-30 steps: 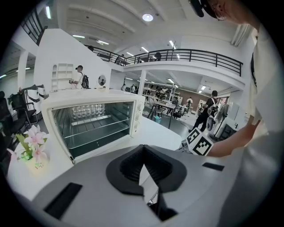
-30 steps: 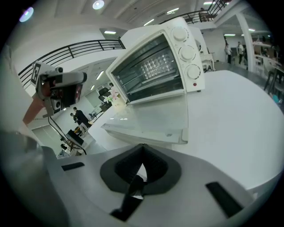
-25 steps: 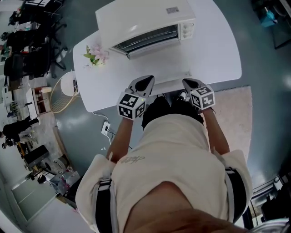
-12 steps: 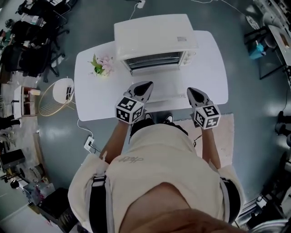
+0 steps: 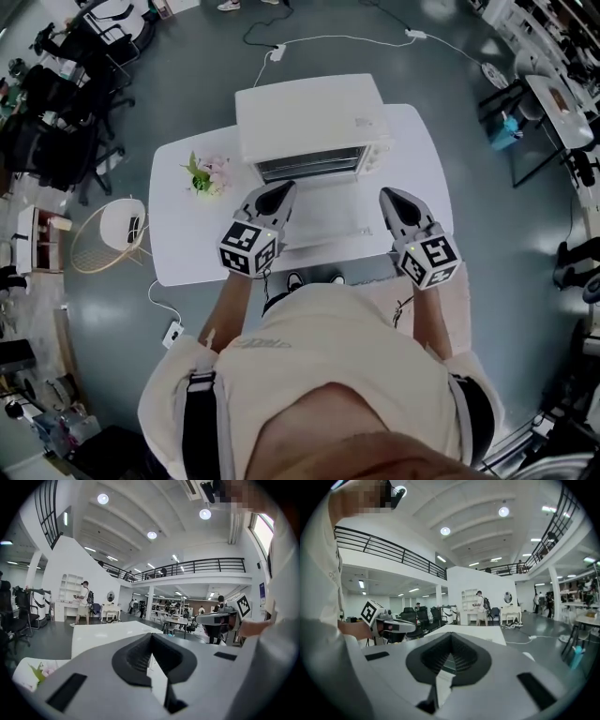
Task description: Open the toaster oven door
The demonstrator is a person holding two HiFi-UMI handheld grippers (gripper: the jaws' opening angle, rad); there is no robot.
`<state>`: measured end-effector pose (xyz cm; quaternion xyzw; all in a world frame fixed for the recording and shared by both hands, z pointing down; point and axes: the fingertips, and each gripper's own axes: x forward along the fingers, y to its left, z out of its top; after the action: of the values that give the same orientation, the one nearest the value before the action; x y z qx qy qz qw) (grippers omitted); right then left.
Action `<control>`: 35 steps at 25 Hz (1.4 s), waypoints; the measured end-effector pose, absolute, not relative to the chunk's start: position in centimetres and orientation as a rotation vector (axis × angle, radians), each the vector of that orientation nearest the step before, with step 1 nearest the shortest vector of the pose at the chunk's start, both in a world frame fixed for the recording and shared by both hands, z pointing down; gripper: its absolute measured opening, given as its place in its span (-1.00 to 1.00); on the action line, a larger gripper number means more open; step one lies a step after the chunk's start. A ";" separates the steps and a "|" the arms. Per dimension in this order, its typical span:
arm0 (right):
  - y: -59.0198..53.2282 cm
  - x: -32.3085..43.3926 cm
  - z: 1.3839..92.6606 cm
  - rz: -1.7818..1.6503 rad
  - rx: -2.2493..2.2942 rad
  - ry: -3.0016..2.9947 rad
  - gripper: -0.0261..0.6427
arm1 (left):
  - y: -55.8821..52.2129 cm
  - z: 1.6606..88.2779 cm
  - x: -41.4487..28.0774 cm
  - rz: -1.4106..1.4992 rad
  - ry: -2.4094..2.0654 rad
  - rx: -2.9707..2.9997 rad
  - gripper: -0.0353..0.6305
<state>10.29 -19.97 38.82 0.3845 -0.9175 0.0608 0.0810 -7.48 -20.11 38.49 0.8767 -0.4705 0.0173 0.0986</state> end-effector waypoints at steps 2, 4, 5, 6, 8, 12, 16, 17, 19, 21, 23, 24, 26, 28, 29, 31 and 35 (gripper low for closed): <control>-20.3 10.1 37.6 0.148 1.164 -2.767 -0.90 | -20.3 38.1 -7.9 0.033 -1.401 2.595 -0.84; -20.5 9.8 36.6 0.138 1.168 -2.781 -0.90 | -20.4 37.9 -8.2 0.036 -1.403 2.601 -0.84; -20.5 9.6 36.2 0.134 1.162 -2.791 -0.90 | -20.4 37.8 -8.3 0.040 -1.404 2.603 -0.84; -20.6 9.5 35.8 0.127 1.154 -2.801 -0.90 | -20.4 37.9 -8.5 0.043 -1.406 2.603 -0.84; -20.6 9.2 35.1 0.098 1.149 -2.810 -0.90 | -20.6 38.0 -8.8 0.044 -1.411 2.594 -0.84; -20.8 9.2 33.5 0.048 1.187 -2.821 -0.90 | -21.0 37.4 -9.5 0.050 -1.424 2.607 -0.84; -20.9 8.9 32.9 0.024 1.219 -2.824 -0.90 | -21.3 35.8 -11.0 0.042 -1.468 2.623 -0.83; -20.8 8.7 33.0 0.022 1.221 -2.823 -0.90 | -21.3 35.4 -11.4 0.036 -1.479 2.626 -0.84; -20.6 8.5 33.3 0.027 1.216 -2.825 -0.90 | -21.2 34.8 -11.6 0.027 -1.484 2.634 -0.83; -20.3 8.5 33.6 0.034 1.208 -2.825 -0.90 | -21.0 34.6 -11.1 0.027 -1.470 2.648 -0.84; -20.1 8.7 34.1 0.045 1.206 -2.822 -0.90 | -20.8 34.6 -10.5 0.029 -1.457 2.659 -0.84; -20.0 8.9 34.3 0.051 1.208 -2.821 -0.90 | -20.7 34.7 -10.2 0.031 -1.452 2.662 -0.84; -19.9 9.2 34.6 0.061 1.215 -2.822 -0.90 | -20.7 35.0 -9.7 0.035 -1.443 2.665 -0.84; -19.9 9.5 34.6 0.069 1.218 -2.822 -0.90 | -20.7 35.1 -9.4 0.040 -1.436 2.664 -0.83; -19.8 9.6 34.7 0.073 1.217 -2.821 -0.90 | -20.7 35.2 -9.2 0.041 -1.434 2.663 -0.83; -19.8 9.8 35.0 0.089 1.213 -2.822 -0.90 | -20.6 35.3 -9.0 0.041 -1.434 2.660 -0.83; -19.5 9.9 35.8 0.123 1.199 -2.825 -0.90 | -20.4 35.6 -9.3 0.045 -1.453 2.638 -0.83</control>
<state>9.87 -19.52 35.75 0.3901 -0.9192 0.0400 0.0352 -9.26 -20.36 35.59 0.8740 -0.4813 0.0150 0.0649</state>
